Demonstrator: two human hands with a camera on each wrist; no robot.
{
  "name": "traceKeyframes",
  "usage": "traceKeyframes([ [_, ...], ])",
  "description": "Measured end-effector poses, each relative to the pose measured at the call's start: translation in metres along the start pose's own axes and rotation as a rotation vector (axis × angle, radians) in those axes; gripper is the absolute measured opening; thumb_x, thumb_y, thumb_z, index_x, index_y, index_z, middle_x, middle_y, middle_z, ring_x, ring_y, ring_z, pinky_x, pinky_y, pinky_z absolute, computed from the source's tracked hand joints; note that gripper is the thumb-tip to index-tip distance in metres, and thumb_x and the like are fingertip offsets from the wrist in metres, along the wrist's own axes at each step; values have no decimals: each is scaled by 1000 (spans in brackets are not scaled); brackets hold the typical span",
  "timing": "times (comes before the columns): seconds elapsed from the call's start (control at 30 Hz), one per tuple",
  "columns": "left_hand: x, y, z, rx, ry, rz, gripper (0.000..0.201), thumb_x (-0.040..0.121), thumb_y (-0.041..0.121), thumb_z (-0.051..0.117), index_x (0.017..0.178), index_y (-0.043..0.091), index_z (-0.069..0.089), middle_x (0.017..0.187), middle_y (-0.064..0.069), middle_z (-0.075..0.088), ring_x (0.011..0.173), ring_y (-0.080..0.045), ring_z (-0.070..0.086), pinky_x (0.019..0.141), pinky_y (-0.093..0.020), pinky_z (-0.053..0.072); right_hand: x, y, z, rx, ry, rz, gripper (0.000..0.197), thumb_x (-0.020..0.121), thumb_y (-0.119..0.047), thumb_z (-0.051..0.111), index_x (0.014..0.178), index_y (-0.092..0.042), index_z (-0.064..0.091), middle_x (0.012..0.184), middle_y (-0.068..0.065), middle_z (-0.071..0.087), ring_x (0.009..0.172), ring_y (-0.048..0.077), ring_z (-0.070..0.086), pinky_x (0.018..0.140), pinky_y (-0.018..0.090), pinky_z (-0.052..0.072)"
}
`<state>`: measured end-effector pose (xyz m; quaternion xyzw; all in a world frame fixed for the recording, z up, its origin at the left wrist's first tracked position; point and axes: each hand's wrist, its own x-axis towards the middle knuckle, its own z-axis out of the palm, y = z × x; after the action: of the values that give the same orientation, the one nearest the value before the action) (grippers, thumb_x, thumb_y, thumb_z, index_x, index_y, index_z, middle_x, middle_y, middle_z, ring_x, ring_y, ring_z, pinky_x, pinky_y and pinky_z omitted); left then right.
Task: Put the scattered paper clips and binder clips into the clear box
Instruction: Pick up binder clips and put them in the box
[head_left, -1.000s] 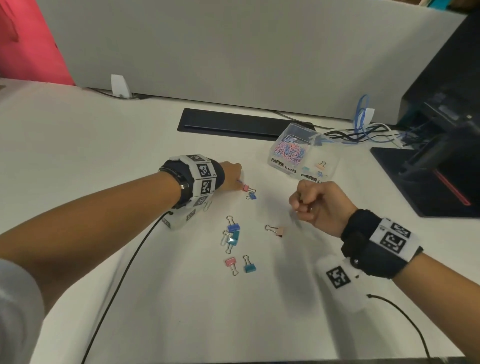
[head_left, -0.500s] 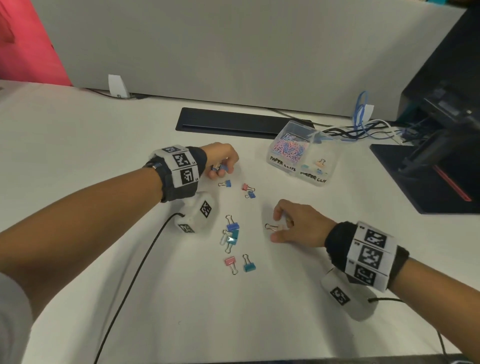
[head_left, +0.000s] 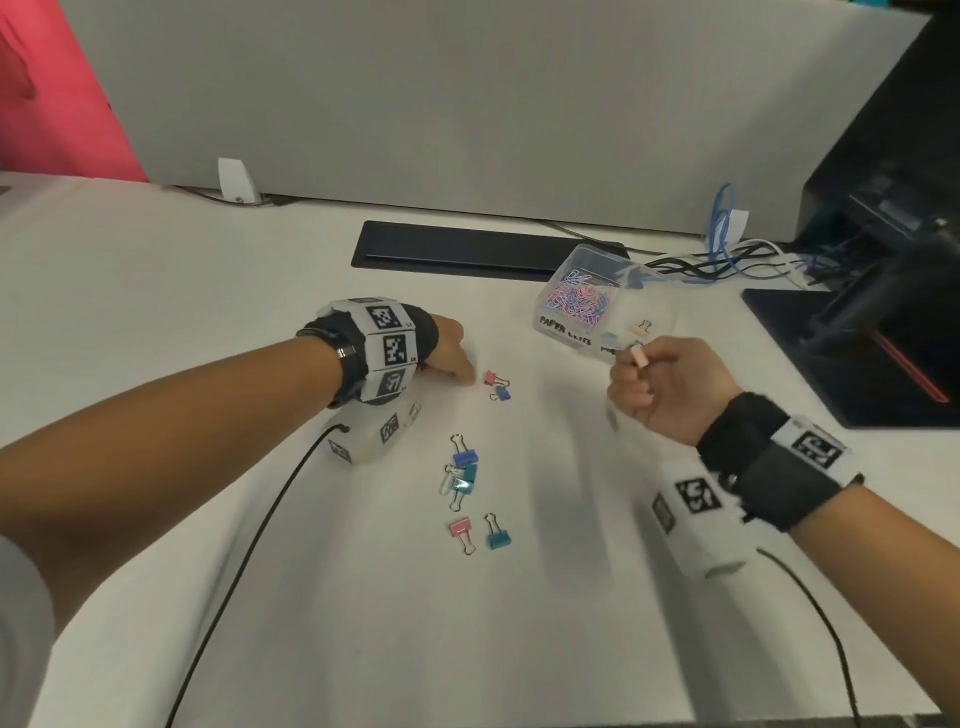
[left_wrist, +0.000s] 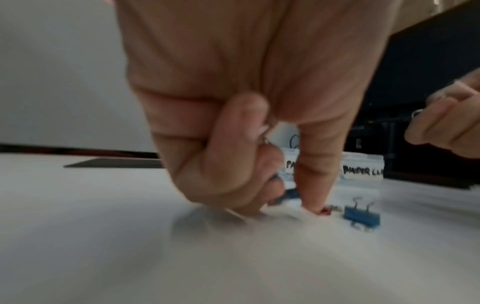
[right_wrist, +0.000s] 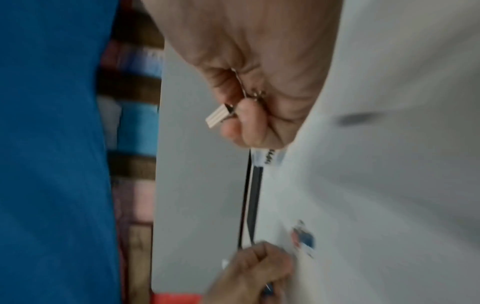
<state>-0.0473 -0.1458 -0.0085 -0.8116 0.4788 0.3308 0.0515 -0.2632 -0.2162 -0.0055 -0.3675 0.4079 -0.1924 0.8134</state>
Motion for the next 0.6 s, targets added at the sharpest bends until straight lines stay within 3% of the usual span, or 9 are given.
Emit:
traceKeyframes([
  [0.07,4,3,-4,-359,-58,-5,32,89,29,50,61,14,43,59,-2,41,39,-12,36,41,-14,30,0,-16,-5,138,56,-67,8,63,-12,39,67,-7,42,46,7,50,33,10,37,33,13,34],
  [0.17,4,19,-15,-895,-150,28,28,86,26,43,62,14,37,65,-4,45,26,-7,36,33,-6,26,4,-37,-11,178,165,-128,15,80,-11,37,70,-5,45,55,10,58,34,11,45,36,12,41],
  [0.23,4,36,-22,-1167,-237,91,27,85,23,37,60,12,34,72,-7,48,29,-9,43,34,-7,29,11,-49,-12,119,226,-183,28,91,-16,34,70,-6,49,56,9,61,36,11,50,36,13,45],
  [0.33,2,65,-27,-1489,-312,161,24,88,10,27,66,5,37,81,-13,47,46,-20,58,35,-14,43,28,-61,-13,7,282,-230,25,95,-7,37,76,-1,52,76,12,60,62,15,55,48,22,56],
  [0.37,2,76,-27,-1568,-316,158,24,89,5,25,70,1,38,83,-17,47,58,-23,58,40,-21,51,34,-65,-15,-20,291,-227,23,94,-2,37,77,1,52,81,14,57,68,17,55,54,26,58],
  [0.43,6,98,-26,-1702,-315,138,23,92,4,25,75,-3,40,83,-17,45,73,-28,52,68,-33,56,46,-71,-19,-77,333,-210,23,95,0,35,78,1,51,88,16,53,70,19,51,68,31,55],
  [0.47,9,107,-26,-1740,-322,139,23,94,9,30,79,-2,42,85,-16,44,78,-29,50,79,-35,53,51,-74,-19,-101,354,-202,23,95,-4,33,80,0,50,94,17,51,67,19,48,76,31,51],
  [0.53,17,124,-26,-1741,-327,138,34,94,32,41,93,0,48,98,-15,46,84,-27,47,76,-35,47,55,-79,-16,-127,360,-198,24,98,-18,31,100,-3,50,110,18,47,71,22,48,92,32,44],
  [0.6,27,138,-26,-1722,-315,145,61,88,53,45,121,1,46,118,-15,50,94,-27,52,68,-33,44,57,-82,-16,-181,350,-186,47,99,-32,25,133,-3,38,138,19,41,118,31,48,110,38,30],
])
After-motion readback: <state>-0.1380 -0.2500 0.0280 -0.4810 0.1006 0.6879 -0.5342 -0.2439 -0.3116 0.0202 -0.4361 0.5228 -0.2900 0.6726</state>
